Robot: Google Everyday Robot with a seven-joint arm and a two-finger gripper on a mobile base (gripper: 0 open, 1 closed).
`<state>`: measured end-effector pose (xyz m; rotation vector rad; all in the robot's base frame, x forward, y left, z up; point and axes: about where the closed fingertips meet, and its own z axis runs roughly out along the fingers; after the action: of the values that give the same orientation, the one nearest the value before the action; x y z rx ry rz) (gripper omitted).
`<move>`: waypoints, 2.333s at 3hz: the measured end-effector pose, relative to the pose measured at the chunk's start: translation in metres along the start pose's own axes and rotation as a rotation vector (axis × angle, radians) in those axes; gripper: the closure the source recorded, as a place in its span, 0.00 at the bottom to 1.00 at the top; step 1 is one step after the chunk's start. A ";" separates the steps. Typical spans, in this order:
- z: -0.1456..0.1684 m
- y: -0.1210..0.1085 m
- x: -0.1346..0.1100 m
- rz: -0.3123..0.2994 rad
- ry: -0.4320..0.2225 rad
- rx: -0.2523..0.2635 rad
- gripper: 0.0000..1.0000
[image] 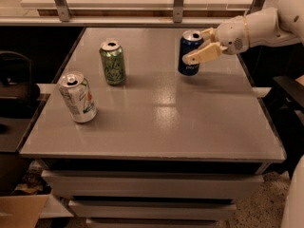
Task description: Move pepsi can near green can
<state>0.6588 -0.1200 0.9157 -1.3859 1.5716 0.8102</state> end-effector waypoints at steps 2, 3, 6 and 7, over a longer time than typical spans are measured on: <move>0.055 0.015 -0.018 -0.050 0.013 -0.126 1.00; 0.080 0.017 -0.027 -0.074 0.020 -0.175 1.00; 0.127 0.036 -0.045 -0.126 0.030 -0.292 1.00; 0.131 0.037 -0.046 -0.127 0.028 -0.303 1.00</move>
Offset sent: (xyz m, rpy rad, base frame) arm -0.0050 0.0897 -0.0116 -0.0441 0.0158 0.2128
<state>0.6468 0.0226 0.9000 -1.7014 1.4063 0.9845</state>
